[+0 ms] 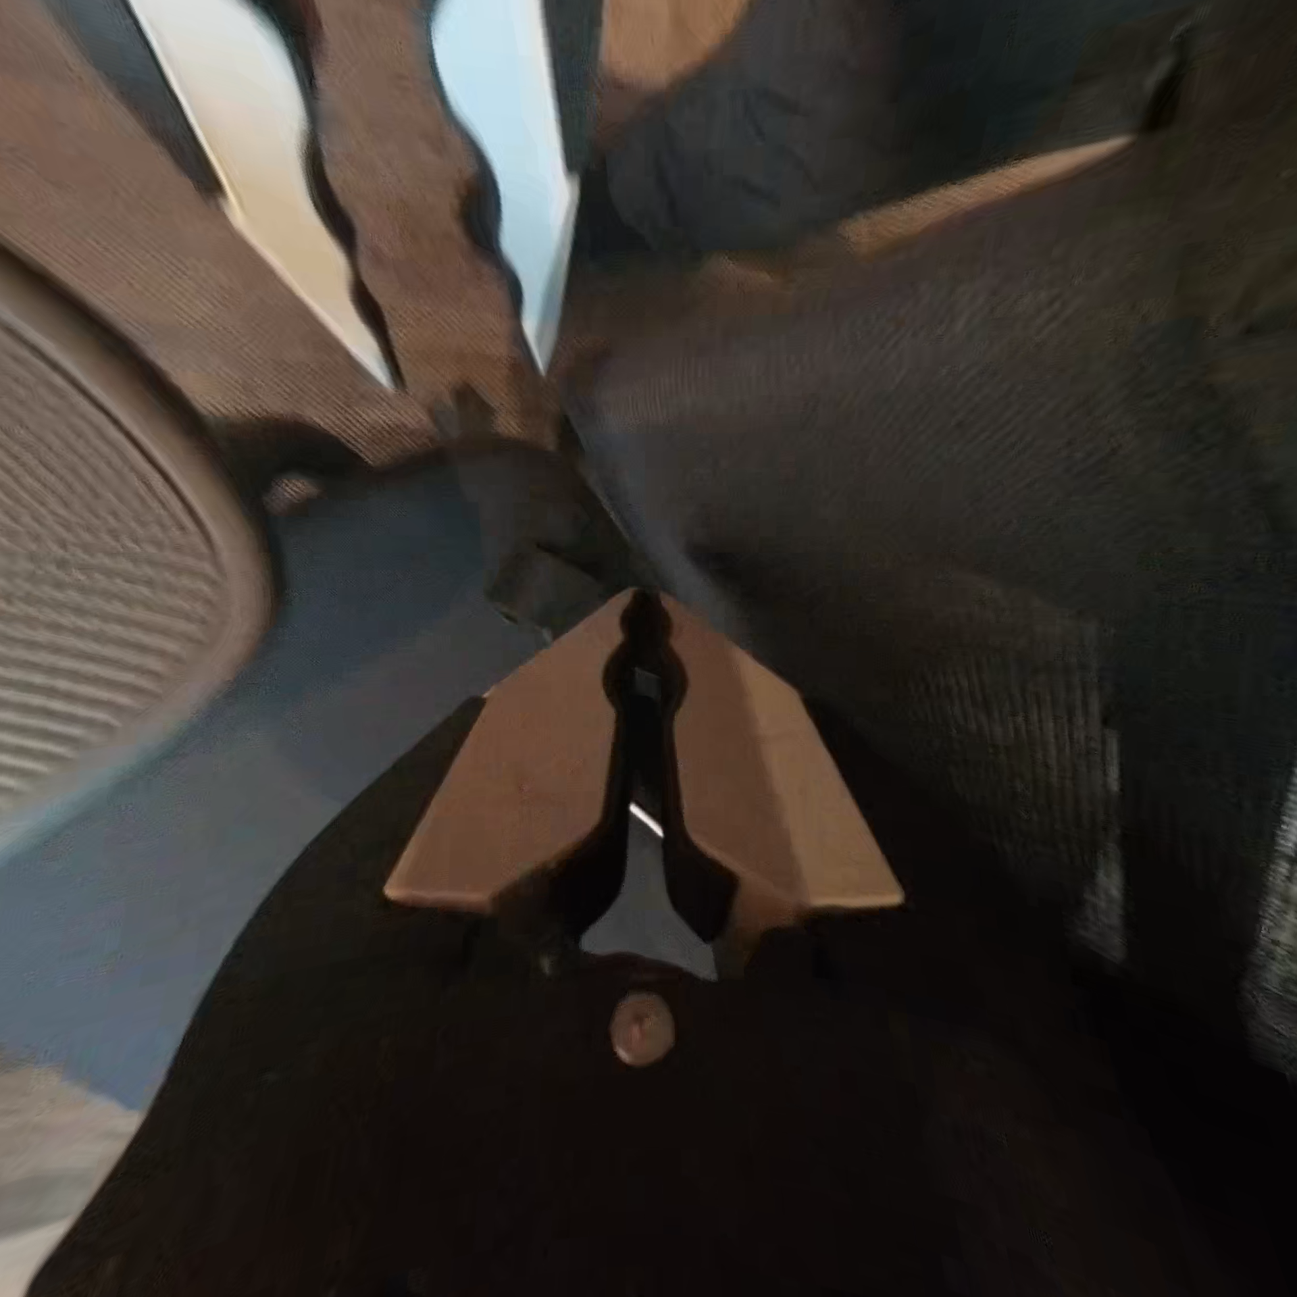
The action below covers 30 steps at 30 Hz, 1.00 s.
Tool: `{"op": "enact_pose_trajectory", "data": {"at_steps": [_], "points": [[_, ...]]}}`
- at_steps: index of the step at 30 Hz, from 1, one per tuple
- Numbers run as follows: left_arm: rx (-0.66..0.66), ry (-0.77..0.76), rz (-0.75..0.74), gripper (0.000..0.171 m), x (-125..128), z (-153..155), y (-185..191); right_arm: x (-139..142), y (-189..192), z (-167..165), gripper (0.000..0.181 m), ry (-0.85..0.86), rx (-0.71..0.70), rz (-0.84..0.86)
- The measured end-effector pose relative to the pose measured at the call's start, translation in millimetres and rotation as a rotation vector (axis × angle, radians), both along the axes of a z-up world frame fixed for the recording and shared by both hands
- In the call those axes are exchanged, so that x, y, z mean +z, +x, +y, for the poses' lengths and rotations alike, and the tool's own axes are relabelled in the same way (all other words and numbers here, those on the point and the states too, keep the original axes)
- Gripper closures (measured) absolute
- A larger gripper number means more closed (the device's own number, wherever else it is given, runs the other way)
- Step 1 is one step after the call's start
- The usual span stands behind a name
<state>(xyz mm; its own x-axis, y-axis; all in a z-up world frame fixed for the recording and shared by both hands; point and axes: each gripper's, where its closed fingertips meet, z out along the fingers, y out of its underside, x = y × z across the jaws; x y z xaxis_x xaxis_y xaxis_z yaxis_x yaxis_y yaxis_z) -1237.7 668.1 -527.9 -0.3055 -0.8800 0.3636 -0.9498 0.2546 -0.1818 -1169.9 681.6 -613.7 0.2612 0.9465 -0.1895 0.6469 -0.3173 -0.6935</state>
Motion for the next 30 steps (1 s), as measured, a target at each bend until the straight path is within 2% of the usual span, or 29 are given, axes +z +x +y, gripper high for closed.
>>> {"op": "enact_pose_trajectory", "data": {"at_steps": [3, 5, 6, 7, 8, 10, 13, 14, 17, 19, 21, 24, 26, 30], "points": [[0.204, -0.016, 0.003, 0.171, 7.7, 13.4, 4.0, -6.1, 7.2, -6.8, 0.137, -0.082, -0.096, 0.039], [0.288, -0.026, 0.039, 0.171, 6.3, 20.3, 7.1, -7.5, 17.4, -14.7, 0.136, -0.14, -0.166, 0.078], [0.296, -0.012, 0.105, 0.164, -2.5, 23.4, 0.9, -9.4, 24.2, -18.4, 0.135, -0.155, -0.188, 0.082], [0.288, -0.004, 0.191, 0.137, -13.5, 24.8, -8.7, -11.3, 31.8, -22.2, 0.134, -0.165, -0.204, 0.081], [0.285, -0.014, 0.247, 0.13, -23.0, 24.3, -14.7, -12.5, 39.4, -26.1, 0.134, -0.178, -0.216, 0.083], [0.329, -0.11, 0.265, 0.128, -34.1, 16.8, -14.3, -13.6, 56.4, -33.7, 0.134, -0.211, -0.248, 0.089], [0.54, -0.323, 0.365, 0.118, -43.7, 6.2, -9.2, -14.3, 83.1, -45.1, 0.134, -0.243, -0.301, 0.103], [0.579, -0.387, 0.353, 0.125, -43.7, 2.8, -3.4, -15.4, 91.3, -49.0, 0.134, -0.256, -0.319, 0.104], [0.57, -0.305, 0.313, 0.146, -56.0, 10.0, -0.5, -16.6, 108.8, -57.6, 0.134, -0.295, -0.378, 0.129], [0.568, -0.353, 0.318, 0.16, -49.8, 2.1, 4.4, -14.0, 111.8, -61.3, 0.134, -0.316, -0.405, 0.167], [0.468, -0.373, 0.278, 0.171, -41.0, -13.9, 6.2, -7.7, 106.3, -64.2, 0.134, -0.322, -0.393, 0.21], [0.288, -0.279, 0.219, 0.171, -40.2, -19.9, 8.1, 4.0, 88.5, -61.1, 0.129, -0.272, -0.307, 0.227], [0.332, -0.26, 0.258, 0.171, -41.1, -12.5, 6.0, 8.6, 76.3, -53.7, 0.129, -0.237, -0.257, 0.21], [0.43, -0.166, 0.397, 0.171, -33.9, 3.6, -23.0, 21.1, 63.1, -47.9, 0.129, -0.22, -0.216, 0.212]]}}
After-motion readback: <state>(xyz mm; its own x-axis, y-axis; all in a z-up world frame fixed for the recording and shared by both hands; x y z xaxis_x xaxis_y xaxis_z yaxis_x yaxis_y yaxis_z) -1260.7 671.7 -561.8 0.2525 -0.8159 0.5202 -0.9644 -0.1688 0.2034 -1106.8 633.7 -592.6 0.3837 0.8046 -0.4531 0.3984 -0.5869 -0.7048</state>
